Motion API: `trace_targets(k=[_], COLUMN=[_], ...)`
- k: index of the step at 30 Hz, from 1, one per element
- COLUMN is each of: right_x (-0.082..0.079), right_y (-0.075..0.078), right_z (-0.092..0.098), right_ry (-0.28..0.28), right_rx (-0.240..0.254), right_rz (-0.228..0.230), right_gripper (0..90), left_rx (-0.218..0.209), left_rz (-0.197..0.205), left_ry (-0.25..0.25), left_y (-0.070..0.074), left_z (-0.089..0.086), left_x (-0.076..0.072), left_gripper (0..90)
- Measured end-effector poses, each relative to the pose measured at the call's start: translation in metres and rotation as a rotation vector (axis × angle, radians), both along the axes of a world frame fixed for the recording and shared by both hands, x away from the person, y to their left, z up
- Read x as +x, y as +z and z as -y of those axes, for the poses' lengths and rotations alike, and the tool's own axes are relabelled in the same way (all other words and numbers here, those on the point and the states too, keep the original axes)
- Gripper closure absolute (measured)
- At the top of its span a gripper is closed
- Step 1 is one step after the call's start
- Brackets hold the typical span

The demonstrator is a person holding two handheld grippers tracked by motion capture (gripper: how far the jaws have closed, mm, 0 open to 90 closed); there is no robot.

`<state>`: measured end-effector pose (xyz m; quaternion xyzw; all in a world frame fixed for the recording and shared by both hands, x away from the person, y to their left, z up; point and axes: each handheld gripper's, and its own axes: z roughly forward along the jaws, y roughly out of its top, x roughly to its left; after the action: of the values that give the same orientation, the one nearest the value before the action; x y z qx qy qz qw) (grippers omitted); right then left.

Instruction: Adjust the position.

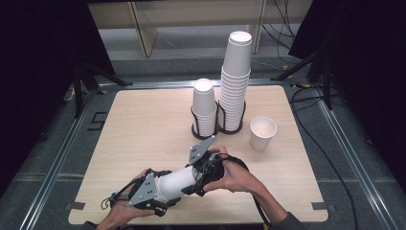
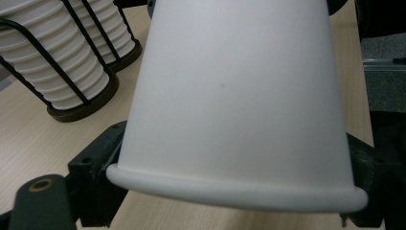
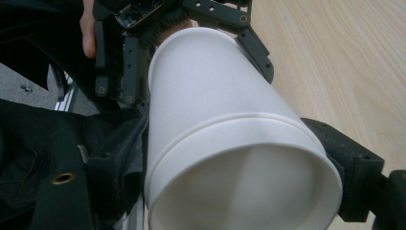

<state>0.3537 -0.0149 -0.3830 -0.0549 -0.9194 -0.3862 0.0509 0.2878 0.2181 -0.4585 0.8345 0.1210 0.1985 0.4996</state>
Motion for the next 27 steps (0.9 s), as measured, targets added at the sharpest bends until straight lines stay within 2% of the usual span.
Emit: trace_targets(k=[1, 2, 3, 5, 6, 7, 9, 11, 12, 14, 15, 17, 18, 20, 21, 22, 23, 24, 25, 27], right_x=[0.001, 0.001, 0.001, 0.004, 0.003, 0.006, 0.008, 0.007, 0.009, 0.01, 0.01, 0.012, 0.012, 0.012, 0.013, 0.012, 0.014, 0.014, 0.016, 0.019], right_y=[0.0, 0.0, 0.001, 0.003, 0.005, 0.005, 0.008, 0.01, 0.01, 0.011, 0.011, 0.012, 0.013, 0.014, 0.015, 0.016, 0.016, 0.017, 0.017, 0.018], right_z=[0.001, 0.001, 0.003, 0.006, 0.01, 0.011, 0.015, 0.019, 0.019, 0.021, 0.021, 0.023, 0.025, 0.027, 0.029, 0.031, 0.032, 0.035, 0.036, 0.041], right_ry=[0.007, 0.004, -0.003, 0.006, -0.021, -0.001, 0.0, -0.016, 0.0, -0.001, -0.002, 0.001, -0.003, -0.006, -0.009, -0.026, -0.014, -0.036, -0.03, -0.055], right_rx=[0.012, 0.019, 0.024, 0.063, 0.071, 0.108, 0.139, 0.152, 0.168, 0.181, 0.19, 0.199, 0.203, 0.217, 0.223, 0.218, 0.231, 0.228, 0.239, 0.26], right_rz=[0.002, -0.017, -0.026, -0.03, -0.069, -0.057, -0.074, -0.097, -0.073, -0.081, -0.094, -0.092, -0.093, -0.094, -0.101, -0.131, -0.116, -0.123, -0.098, -0.104], right_gripper=[22.2, 22.3, 22.5, 23.4, 23.7, 23.9, 24.1, 24.3, 24.4, 24.5, 24.5, 24.6, 24.6, 24.7, 24.8, 24.8, 24.8, 24.8, 24.7, 24.8], left_rx=[-0.015, -0.05, -0.053, -0.118, -0.155, -0.173, -0.201, -0.21, -0.233, -0.262, -0.261, -0.294, -0.278, -0.32, -0.309, -0.321, -0.328, -0.333, -0.347, -0.366], left_rz=[-0.001, 0.004, 0.01, 0.017, 0.019, 0.027, 0.031, 0.035, 0.034, 0.033, 0.024, 0.028, 0.023, 0.019, 0.016, 0.014, 0.019, 0.015, 0.009, 0.0], left_ry=[0.003, -0.004, 0.009, 0.015, 0.016, 0.015, 0.015, 0.015, 0.015, 0.011, 0.011, 0.009, 0.011, 0.009, 0.014, 0.019, 0.031, 0.035, 0.039, 0.051], left_y=[0.0, -0.001, 0.0, 0.002, 0.004, 0.005, 0.007, 0.009, 0.008, 0.009, 0.009, 0.01, 0.011, 0.011, 0.012, 0.012, 0.012, 0.012, 0.012, 0.014], left_z=[-0.001, 0.0, -0.002, -0.004, -0.005, -0.006, -0.007, -0.008, -0.008, -0.008, -0.009, -0.009, -0.011, -0.01, -0.012, -0.012, -0.012, -0.013, -0.015, -0.018], left_x=[0.0, 0.001, 0.001, 0.002, 0.002, 0.002, 0.001, 0.001, 0.0, 0.001, 0.0, 0.001, 0.0, 0.001, 0.001, 0.0, 0.001, 0.001, 0.001, 0.002], left_gripper=[12.4, 10.5, 8.7, 7.5, 7.1, 6.6, 6.4, 6.4, 6.3, 6.3, 6.3, 6.5, 6.5, 6.8, 6.8, 6.8, 6.6, 6.7, 8.0, 14.6])
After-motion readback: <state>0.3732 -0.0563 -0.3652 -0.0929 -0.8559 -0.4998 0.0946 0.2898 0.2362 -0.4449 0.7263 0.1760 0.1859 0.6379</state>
